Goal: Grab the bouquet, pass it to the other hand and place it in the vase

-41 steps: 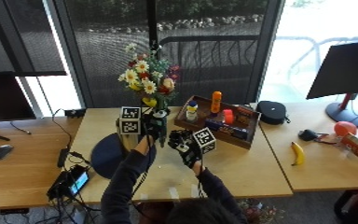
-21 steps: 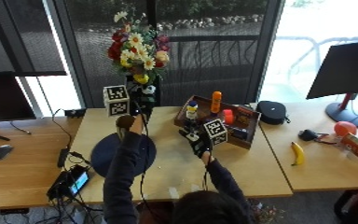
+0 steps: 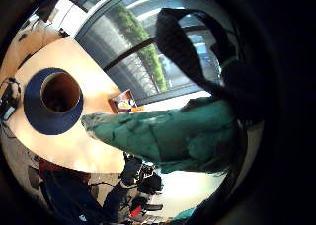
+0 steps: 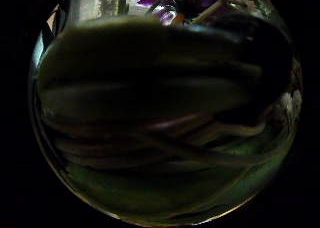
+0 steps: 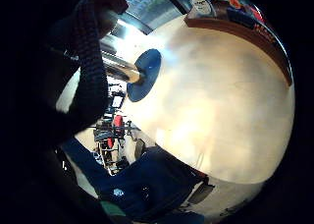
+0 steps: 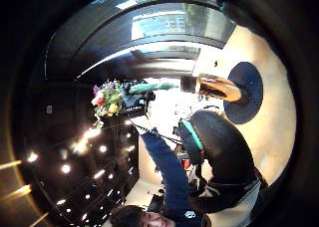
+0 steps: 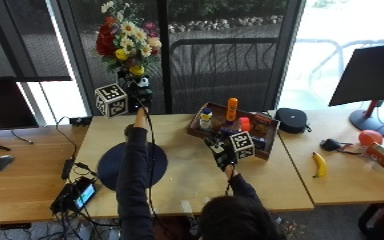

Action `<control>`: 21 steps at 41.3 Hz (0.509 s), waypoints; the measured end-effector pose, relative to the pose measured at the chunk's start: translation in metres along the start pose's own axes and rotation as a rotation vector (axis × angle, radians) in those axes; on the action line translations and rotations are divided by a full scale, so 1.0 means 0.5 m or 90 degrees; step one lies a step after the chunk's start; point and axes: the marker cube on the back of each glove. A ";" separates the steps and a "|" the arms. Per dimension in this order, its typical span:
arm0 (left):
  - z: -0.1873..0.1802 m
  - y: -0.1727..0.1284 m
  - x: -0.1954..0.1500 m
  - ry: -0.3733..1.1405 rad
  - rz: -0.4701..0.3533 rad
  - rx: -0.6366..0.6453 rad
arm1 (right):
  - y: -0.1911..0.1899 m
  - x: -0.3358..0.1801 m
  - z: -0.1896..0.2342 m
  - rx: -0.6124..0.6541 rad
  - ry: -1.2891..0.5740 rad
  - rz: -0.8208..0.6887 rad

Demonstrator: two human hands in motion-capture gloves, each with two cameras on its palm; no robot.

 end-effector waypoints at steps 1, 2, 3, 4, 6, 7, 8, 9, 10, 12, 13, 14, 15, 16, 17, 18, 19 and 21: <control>-0.001 -0.009 0.000 -0.005 0.002 0.005 | 0.000 0.004 -0.004 0.004 0.002 0.000; -0.003 -0.019 -0.002 -0.011 0.006 0.011 | 0.000 0.008 -0.008 0.008 0.005 0.000; -0.004 -0.030 -0.004 -0.017 0.010 0.018 | 0.000 0.014 -0.013 0.014 0.007 0.000; -0.005 -0.041 -0.007 -0.024 0.013 0.023 | 0.000 0.020 -0.018 0.019 0.010 0.002; -0.005 -0.055 -0.014 -0.034 0.018 0.029 | -0.001 0.033 -0.026 0.028 0.015 0.008; -0.005 -0.059 -0.018 -0.039 0.019 0.029 | -0.001 0.039 -0.029 0.030 0.016 0.011; -0.004 -0.064 -0.024 -0.043 0.019 0.029 | -0.002 0.045 -0.031 0.032 0.017 0.015; -0.003 -0.068 -0.031 -0.047 0.019 0.029 | -0.002 0.051 -0.033 0.032 0.017 0.019; -0.002 -0.073 -0.038 -0.052 0.017 0.029 | -0.002 0.057 -0.035 0.032 0.016 0.023; 0.000 -0.077 -0.051 -0.058 0.010 0.027 | -0.003 0.067 -0.038 0.034 0.015 0.032; 0.000 -0.078 -0.057 -0.059 0.004 0.025 | -0.003 0.071 -0.038 0.034 0.015 0.035; 0.001 -0.080 -0.063 -0.058 -0.001 0.023 | -0.003 0.074 -0.039 0.035 0.015 0.038; 0.003 -0.084 -0.070 -0.056 -0.006 0.021 | -0.002 0.076 -0.039 0.035 0.015 0.039; 0.005 -0.088 -0.077 -0.052 -0.010 0.019 | -0.001 0.077 -0.040 0.035 0.016 0.041; 0.006 -0.093 -0.084 -0.049 -0.013 0.016 | 0.001 0.077 -0.041 0.035 0.017 0.042; 0.007 -0.096 -0.089 -0.046 -0.017 0.012 | 0.003 0.077 -0.042 0.036 0.019 0.042; 0.007 -0.098 -0.094 -0.043 -0.021 0.007 | 0.004 0.076 -0.044 0.037 0.022 0.043; 0.006 -0.103 -0.104 -0.040 -0.029 -0.003 | 0.006 0.077 -0.051 0.040 0.027 0.041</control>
